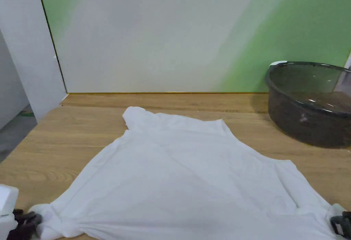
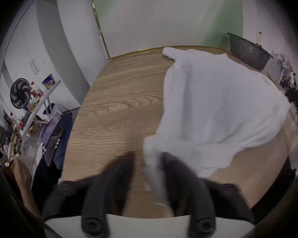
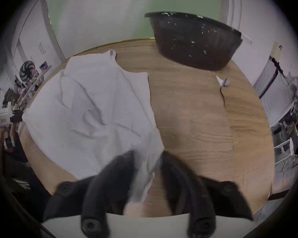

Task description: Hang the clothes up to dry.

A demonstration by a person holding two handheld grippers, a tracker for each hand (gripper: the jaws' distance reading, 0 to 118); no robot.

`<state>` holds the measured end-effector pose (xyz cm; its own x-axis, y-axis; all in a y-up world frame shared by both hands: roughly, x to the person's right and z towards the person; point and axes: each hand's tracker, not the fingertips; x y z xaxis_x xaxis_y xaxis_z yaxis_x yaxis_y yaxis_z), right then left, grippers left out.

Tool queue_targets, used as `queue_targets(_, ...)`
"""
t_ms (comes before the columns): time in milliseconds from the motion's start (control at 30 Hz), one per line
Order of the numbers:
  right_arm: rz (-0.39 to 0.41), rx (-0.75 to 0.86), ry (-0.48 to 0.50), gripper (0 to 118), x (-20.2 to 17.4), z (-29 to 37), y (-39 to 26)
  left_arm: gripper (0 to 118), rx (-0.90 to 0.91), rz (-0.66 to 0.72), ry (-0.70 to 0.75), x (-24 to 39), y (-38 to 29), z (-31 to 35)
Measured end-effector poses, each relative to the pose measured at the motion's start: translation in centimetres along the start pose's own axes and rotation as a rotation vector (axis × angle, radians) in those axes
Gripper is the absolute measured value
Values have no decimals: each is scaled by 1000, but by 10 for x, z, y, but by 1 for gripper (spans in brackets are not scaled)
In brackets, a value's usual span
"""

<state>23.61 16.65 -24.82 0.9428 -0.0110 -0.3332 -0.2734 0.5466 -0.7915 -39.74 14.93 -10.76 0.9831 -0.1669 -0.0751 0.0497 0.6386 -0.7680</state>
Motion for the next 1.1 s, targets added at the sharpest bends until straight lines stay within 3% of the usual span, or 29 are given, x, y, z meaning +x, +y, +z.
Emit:
queue_targets(33, 9, 21, -10, 76, -2, 5, 3, 91, -4, 10, 18, -3, 1, 2)
queue_targets(67, 10, 53, -2, 77, -5, 11, 7, 100, 5, 32, 28, -7, 3, 7)
queue_targets(300, -100, 343, 74, 77, -41, 34, 55, 100, 309, 265, 68, -8, 49, 48)
queue_targets(400, -131, 348, 114, 77, -69, 11, 76, 100, 373, 320, -28, 15, 71, 34)
queue_targets(500, -99, 338, 131, 77, -100, -21, 89, 99, 369, 303, -46, 48, 87, 10)
queue_targets(567, -42, 318, 129, 69, -126, -34, 91, 79, 366, 275, -62, 68, 91, -5)
queue_targets(600, 3, 312, 120, 59, -140, -42, 91, 60, 358, 249, -69, 79, 94, -10)
queue_targets(633, 22, 307, 113, 40, -150, -47, 91, 32, 357, 232, -70, 88, 96, -15)
queue_targets(700, 33, 300, 102, 10, -169, -59, 89, 7, 354, 218, -67, 104, 99, -26)
queue_targets(733, 28, 303, 96, 1, -176, -62, 87, 1, 354, 213, -69, 111, 100, -30)
queue_targets(933, 48, 323, 83, 0, -198, -63, 75, 0, 353, 175, -89, 121, 92, -29)
queue_targets(967, 55, 326, 79, 0, -199, -61, 73, 2, 356, 186, -74, 110, 87, -22)
queue_targets(1000, 55, 329, 78, 0, -200, -58, 71, 19, 351, 204, -51, 97, 79, -15)
queue_targets(1033, 53, 332, 81, 0, -199, -57, 69, 64, 334, 225, -26, 84, 71, -9)
queue_targets(1067, 47, 334, 89, 0, -199, -56, 66, 95, 311, 259, 0, 68, 60, -2)
queue_targets(1100, 44, 337, 97, 0, -198, -56, 64, 111, 283, 288, 28, 51, 48, 4)
